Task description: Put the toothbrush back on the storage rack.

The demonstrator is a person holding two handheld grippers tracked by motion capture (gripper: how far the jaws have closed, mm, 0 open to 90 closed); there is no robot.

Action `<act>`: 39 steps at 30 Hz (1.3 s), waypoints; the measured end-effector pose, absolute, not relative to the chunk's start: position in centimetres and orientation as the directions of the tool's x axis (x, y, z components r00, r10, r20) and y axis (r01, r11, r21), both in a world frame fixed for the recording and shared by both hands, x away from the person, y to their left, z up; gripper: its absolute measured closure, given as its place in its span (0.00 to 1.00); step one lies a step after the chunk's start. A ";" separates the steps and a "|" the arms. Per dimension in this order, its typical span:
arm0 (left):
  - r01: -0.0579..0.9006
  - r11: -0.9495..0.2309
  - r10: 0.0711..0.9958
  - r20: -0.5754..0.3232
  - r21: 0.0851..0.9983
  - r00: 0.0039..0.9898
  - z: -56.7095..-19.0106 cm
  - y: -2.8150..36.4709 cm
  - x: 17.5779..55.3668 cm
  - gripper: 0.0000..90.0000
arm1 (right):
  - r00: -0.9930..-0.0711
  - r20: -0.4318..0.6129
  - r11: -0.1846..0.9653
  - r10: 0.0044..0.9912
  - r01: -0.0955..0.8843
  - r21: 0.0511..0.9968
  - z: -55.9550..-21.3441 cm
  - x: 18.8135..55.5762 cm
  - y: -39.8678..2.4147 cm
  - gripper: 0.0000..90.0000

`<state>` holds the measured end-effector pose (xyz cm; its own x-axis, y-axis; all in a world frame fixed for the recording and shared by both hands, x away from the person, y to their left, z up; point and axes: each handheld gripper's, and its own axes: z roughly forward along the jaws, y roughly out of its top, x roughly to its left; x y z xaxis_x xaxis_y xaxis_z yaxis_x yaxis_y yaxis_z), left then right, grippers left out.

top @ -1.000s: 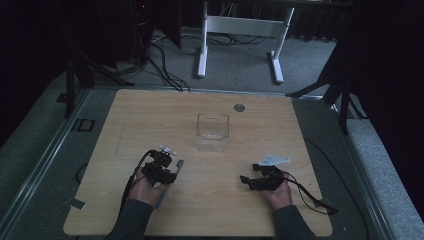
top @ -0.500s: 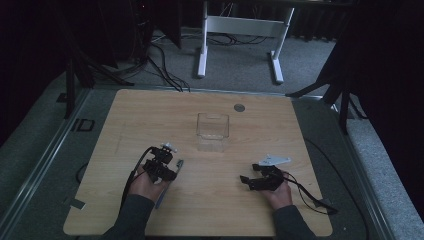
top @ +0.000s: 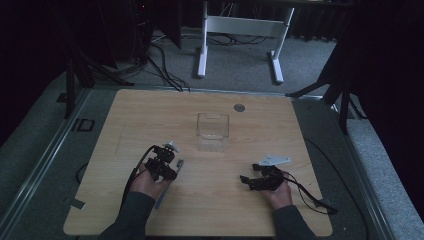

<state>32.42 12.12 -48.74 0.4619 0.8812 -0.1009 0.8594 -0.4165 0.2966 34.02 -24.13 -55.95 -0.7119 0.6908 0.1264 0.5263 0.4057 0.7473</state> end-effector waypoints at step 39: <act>0.871 -0.468 0.871 -0.090 0.148 0.483 -50.8 11.5 34.2 0.82 | -0.712 0.127 0.406 0.691 0.527 0.747 -56.0 34.0 -24.1 0.25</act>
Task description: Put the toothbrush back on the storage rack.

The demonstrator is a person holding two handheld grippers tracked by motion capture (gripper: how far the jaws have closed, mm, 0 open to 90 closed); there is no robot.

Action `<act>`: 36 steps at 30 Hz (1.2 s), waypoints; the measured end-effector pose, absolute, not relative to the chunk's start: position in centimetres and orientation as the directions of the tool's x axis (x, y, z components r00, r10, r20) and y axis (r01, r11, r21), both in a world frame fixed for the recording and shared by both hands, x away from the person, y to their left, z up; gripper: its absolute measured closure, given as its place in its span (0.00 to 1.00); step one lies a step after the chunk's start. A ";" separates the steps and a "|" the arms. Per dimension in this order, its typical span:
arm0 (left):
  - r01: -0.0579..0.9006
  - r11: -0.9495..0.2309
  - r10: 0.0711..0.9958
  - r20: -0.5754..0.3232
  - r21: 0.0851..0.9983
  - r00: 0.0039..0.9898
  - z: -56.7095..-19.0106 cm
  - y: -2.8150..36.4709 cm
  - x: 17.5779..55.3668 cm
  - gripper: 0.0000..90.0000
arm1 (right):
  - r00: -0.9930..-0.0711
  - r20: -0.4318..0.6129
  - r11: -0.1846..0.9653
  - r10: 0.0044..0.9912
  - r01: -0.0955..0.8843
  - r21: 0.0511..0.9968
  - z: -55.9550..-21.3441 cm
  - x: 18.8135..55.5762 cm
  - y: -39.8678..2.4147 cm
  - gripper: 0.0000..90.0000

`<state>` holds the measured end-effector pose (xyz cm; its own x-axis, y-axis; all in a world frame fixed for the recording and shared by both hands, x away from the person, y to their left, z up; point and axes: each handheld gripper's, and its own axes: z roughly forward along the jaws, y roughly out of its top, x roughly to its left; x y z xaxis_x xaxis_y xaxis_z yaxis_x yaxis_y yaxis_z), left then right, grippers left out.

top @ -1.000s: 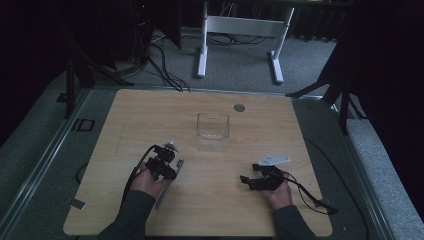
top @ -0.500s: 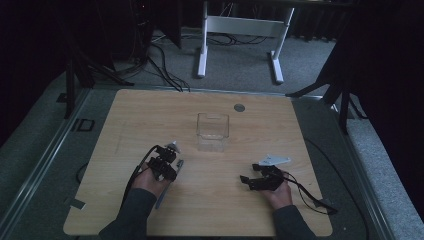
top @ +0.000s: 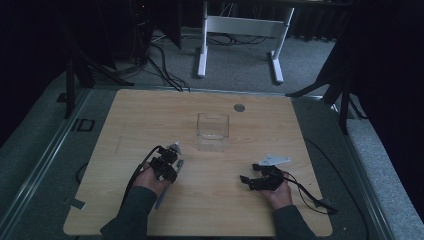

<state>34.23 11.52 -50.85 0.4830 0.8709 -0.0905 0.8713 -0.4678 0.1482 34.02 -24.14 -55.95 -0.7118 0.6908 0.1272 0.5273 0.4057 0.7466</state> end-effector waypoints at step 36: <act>0.843 -0.513 0.851 -0.030 0.162 0.524 -50.5 11.5 34.0 0.91 | -0.712 0.130 0.405 0.690 0.528 0.747 -56.0 34.0 -24.1 0.25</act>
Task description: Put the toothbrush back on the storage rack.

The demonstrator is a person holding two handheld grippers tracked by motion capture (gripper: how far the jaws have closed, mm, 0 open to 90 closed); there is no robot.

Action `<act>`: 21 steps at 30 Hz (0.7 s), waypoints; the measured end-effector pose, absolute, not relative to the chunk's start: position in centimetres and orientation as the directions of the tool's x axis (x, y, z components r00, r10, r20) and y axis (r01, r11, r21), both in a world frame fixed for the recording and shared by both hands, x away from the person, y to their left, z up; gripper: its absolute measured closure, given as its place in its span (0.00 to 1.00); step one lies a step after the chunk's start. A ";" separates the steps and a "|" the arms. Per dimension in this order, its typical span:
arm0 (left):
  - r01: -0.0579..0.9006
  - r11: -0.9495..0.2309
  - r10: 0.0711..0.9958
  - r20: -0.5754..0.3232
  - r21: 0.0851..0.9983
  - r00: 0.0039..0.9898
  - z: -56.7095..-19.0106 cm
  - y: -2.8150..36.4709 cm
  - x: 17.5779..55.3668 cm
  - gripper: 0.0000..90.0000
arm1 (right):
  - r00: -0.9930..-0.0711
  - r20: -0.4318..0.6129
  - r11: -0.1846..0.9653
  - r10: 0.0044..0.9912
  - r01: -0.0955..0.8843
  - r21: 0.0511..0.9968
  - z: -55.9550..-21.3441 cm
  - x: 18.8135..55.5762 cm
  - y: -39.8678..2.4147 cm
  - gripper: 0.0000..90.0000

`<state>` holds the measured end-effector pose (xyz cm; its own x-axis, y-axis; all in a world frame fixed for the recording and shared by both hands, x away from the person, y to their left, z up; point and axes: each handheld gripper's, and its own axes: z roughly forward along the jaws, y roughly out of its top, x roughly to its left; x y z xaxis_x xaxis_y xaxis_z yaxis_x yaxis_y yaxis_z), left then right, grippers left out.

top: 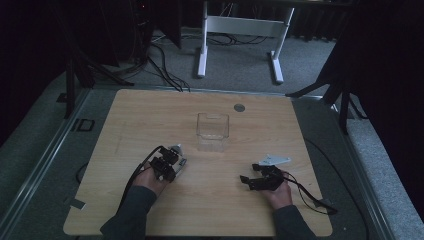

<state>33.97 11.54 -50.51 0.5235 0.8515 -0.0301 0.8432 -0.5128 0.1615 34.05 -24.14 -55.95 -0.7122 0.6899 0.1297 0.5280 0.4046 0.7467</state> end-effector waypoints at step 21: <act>0.836 -0.476 0.865 -0.025 0.271 0.501 -47.9 12.5 33.3 0.91 | -0.712 0.131 0.404 0.690 0.528 0.747 -55.9 34.0 -24.1 0.25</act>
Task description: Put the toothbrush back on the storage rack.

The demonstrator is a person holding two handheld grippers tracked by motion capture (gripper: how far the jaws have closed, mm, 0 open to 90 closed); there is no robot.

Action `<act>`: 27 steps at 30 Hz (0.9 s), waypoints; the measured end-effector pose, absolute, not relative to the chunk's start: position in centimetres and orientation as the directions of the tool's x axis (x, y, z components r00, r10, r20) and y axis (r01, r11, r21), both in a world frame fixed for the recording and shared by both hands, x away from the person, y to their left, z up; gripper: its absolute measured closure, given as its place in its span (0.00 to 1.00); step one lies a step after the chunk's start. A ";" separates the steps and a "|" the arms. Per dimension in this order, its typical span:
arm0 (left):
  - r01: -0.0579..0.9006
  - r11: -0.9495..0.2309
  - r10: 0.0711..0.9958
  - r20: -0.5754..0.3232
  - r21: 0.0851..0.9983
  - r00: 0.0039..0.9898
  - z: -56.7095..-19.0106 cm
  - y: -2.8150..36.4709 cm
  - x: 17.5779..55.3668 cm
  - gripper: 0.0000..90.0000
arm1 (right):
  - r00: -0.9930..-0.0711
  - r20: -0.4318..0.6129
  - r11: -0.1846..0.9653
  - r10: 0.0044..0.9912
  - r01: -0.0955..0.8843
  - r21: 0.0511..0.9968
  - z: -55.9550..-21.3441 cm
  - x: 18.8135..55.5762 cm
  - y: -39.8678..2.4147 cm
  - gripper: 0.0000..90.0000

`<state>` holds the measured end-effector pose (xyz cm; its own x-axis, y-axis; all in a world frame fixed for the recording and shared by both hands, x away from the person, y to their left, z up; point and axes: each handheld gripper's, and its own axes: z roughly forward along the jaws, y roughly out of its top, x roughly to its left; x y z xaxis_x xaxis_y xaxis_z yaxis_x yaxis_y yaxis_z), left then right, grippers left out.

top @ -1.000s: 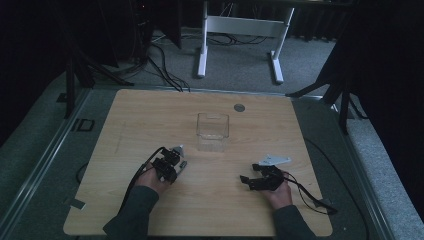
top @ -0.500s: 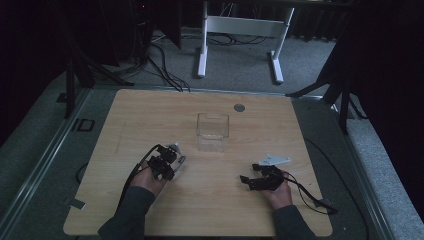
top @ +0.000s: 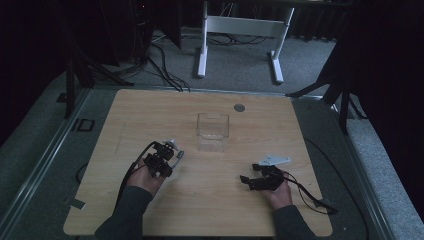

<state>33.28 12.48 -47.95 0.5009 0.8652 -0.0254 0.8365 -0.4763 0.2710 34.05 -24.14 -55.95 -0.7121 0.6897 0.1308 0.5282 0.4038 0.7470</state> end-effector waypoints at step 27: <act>0.802 -0.423 0.869 -0.061 0.423 0.490 -44.9 13.5 33.0 0.91 | -0.713 0.129 0.406 0.689 0.527 0.747 -55.9 34.1 -24.2 0.25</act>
